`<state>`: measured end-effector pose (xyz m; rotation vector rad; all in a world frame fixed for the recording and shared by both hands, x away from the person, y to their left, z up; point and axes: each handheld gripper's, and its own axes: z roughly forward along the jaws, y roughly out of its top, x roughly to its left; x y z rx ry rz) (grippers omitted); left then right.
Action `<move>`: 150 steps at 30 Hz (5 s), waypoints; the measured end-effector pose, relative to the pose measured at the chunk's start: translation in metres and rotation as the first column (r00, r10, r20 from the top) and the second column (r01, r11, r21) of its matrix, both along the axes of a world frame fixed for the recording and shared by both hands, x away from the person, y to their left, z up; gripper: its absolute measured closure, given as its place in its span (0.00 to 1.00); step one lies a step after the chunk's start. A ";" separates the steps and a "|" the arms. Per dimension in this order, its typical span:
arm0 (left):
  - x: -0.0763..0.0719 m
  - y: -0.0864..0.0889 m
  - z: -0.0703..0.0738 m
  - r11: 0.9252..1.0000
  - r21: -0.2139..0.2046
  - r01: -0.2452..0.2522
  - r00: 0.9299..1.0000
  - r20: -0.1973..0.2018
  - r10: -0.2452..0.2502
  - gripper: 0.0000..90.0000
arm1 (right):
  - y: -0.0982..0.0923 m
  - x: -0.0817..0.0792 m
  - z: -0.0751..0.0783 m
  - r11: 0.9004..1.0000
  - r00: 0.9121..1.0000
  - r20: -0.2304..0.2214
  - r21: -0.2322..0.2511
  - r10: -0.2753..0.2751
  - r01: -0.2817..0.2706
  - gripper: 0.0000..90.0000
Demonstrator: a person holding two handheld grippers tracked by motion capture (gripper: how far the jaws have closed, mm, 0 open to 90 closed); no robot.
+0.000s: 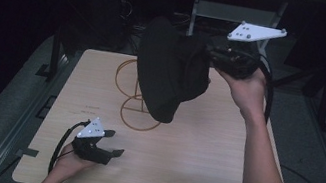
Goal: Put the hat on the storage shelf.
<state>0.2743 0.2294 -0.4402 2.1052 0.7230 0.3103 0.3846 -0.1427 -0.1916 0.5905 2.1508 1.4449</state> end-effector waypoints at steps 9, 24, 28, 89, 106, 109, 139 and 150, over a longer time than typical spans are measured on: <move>0.001 0.000 -0.001 1.000 -0.007 -0.001 1.000 -0.003 0.001 0.26 | 0.026 0.010 0.006 0.999 1.000 -0.003 -0.027 0.021 -0.021 1.00; 0.003 -0.002 0.000 1.000 -0.003 0.002 1.000 -0.002 -0.002 0.26 | 0.066 0.025 0.015 0.993 0.998 -0.033 -0.098 0.057 -0.060 1.00; 0.002 -0.003 0.001 1.000 -0.003 0.008 1.000 0.001 -0.008 0.26 | 0.077 0.031 0.013 0.991 0.997 -0.044 -0.116 0.059 -0.063 1.00; 0.000 0.000 -0.002 1.000 0.004 0.009 1.000 -0.008 -0.009 0.26 | 0.129 0.044 -0.017 0.990 0.984 -0.132 -0.067 0.117 -0.126 0.74; 0.001 0.000 -0.001 1.000 -0.018 0.001 1.000 -0.013 -0.002 0.26 | 0.064 0.038 -0.033 0.998 0.980 -0.190 0.032 0.061 -0.056 0.58; 0.000 0.000 -0.001 1.000 -0.018 0.000 1.000 -0.014 0.000 0.26 | 0.053 0.035 -0.039 0.998 0.979 -0.196 0.051 0.057 -0.048 0.56; -0.001 -0.002 -0.002 1.000 -0.010 0.008 1.000 -0.010 -0.008 0.26 | -0.014 0.011 -0.074 0.998 0.967 -0.255 0.050 -0.019 0.032 0.37; -0.001 0.001 -0.001 1.000 -0.017 -0.007 1.000 -0.014 0.007 0.26 | -0.029 0.006 -0.083 0.997 0.958 -0.285 0.050 -0.035 0.051 0.32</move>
